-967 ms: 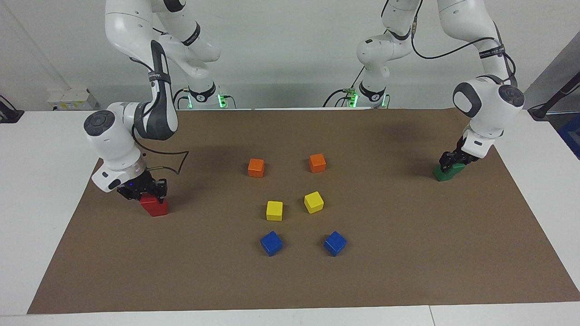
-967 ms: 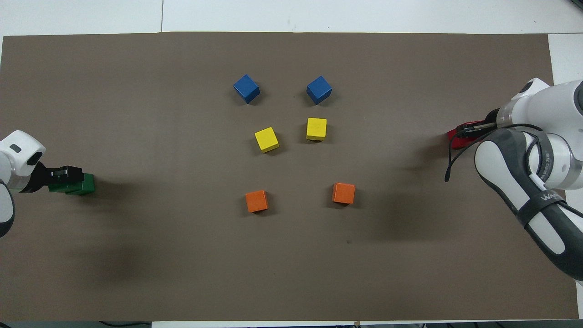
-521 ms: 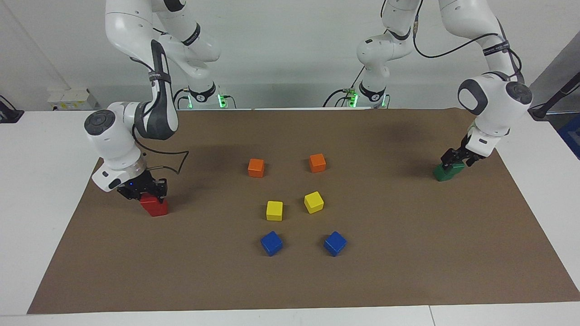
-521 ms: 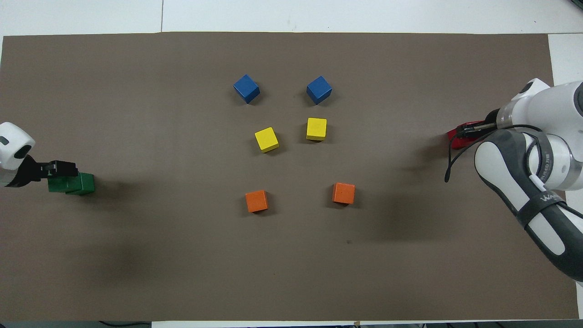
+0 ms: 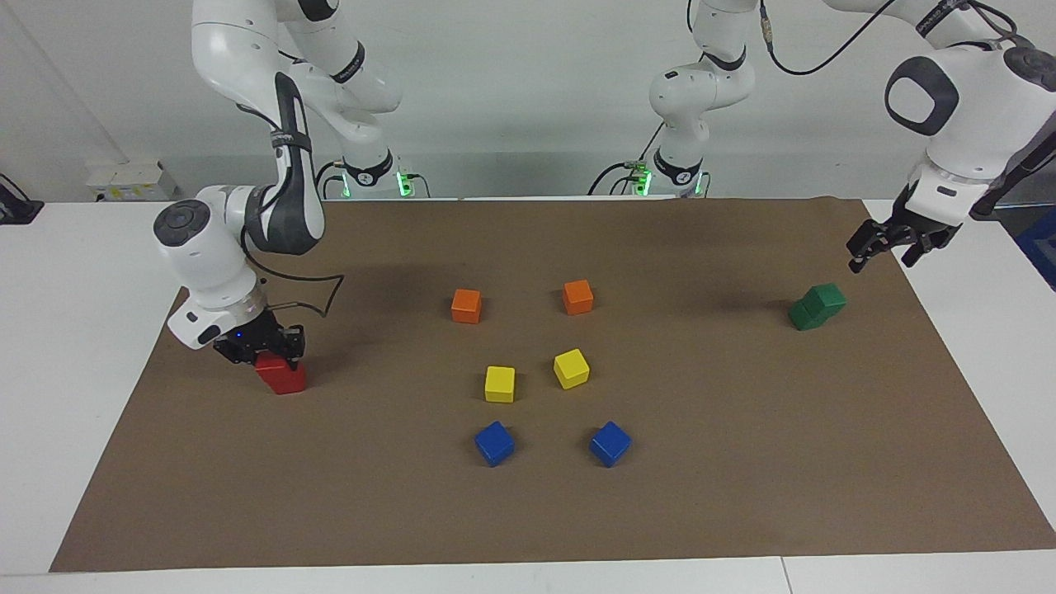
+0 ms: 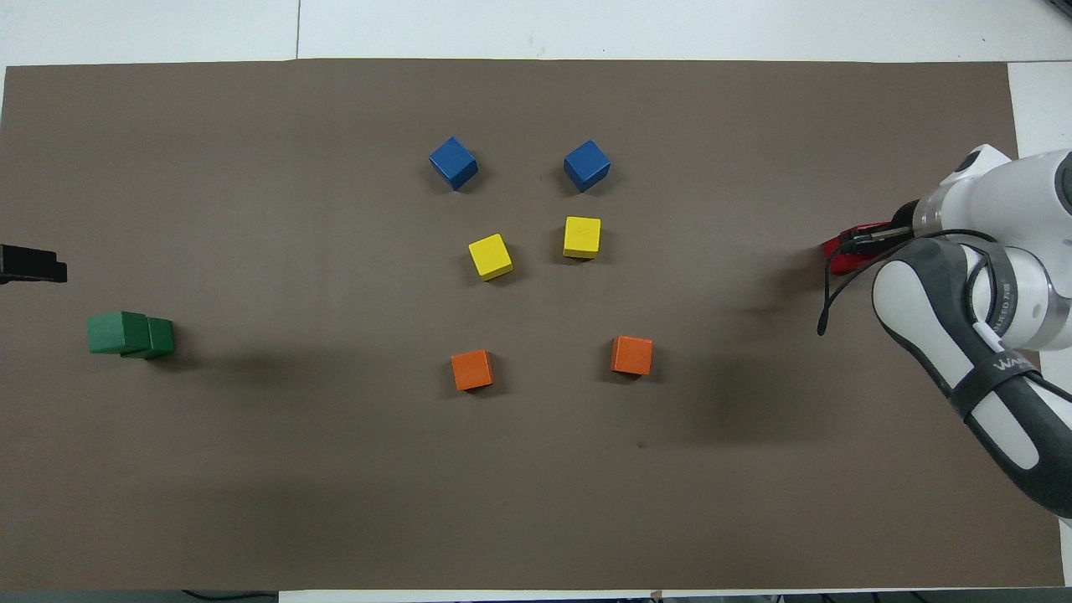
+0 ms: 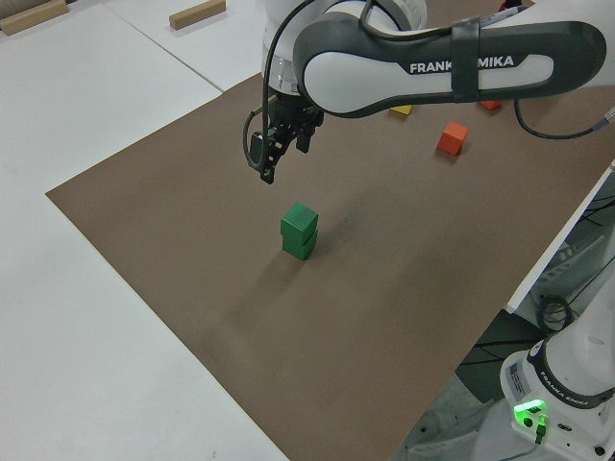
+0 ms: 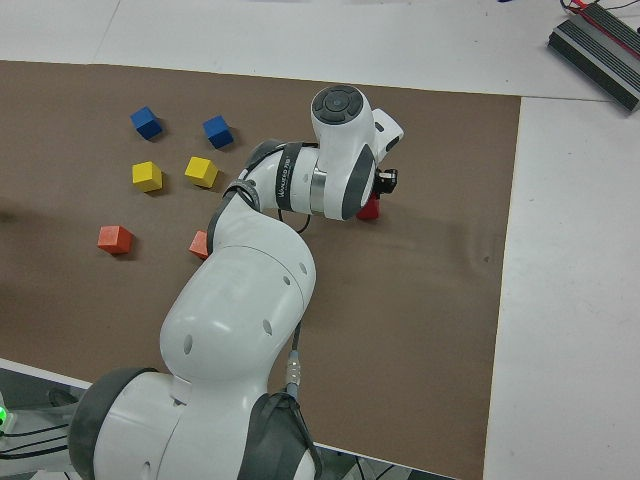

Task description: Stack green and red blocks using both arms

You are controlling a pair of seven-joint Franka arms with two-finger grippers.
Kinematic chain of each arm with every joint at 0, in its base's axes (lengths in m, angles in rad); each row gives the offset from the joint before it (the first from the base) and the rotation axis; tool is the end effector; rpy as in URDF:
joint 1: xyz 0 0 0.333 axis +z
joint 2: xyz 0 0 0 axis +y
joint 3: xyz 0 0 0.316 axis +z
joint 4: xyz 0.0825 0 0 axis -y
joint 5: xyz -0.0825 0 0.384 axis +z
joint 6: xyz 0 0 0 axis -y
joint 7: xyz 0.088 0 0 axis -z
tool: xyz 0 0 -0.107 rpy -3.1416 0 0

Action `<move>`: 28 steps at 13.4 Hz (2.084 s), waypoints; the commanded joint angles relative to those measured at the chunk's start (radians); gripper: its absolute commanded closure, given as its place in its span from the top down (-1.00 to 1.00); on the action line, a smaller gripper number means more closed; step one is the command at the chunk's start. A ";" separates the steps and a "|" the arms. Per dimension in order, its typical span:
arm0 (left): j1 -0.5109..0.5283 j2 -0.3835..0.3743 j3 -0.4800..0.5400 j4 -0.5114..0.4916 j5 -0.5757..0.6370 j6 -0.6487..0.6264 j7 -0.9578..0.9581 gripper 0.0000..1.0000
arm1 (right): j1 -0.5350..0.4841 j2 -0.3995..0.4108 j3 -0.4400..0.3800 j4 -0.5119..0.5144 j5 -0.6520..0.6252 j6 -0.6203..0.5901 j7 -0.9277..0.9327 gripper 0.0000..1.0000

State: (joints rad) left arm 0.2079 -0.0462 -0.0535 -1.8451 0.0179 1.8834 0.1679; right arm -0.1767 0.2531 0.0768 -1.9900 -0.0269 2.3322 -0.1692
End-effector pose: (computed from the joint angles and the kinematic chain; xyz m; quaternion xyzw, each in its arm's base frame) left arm 0.5505 0.0865 0.5468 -0.9990 0.0092 -0.0401 0.0165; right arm 0.6047 -0.0628 0.3454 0.9981 0.0418 0.0445 0.0066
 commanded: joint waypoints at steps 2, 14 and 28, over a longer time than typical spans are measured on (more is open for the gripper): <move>-0.054 0.023 0.006 0.144 0.001 -0.153 -0.050 1.00 | -0.012 -0.015 0.006 -0.036 -0.002 0.025 -0.027 -0.21; -0.189 0.017 0.035 0.265 -0.041 -0.348 -0.077 1.00 | 0.003 -0.093 0.009 0.098 -0.002 -0.216 -0.038 1.00; -0.220 0.017 0.060 0.267 -0.065 -0.339 -0.108 1.00 | 0.164 -0.242 0.029 0.415 0.016 -0.807 0.187 0.84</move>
State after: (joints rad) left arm 0.0054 -0.0407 -0.0110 -1.6049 -0.0233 1.5604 0.0842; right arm -0.0089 -0.0414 0.1037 -1.6162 -0.0193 1.5399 -0.0093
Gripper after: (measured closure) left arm 0.000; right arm 0.084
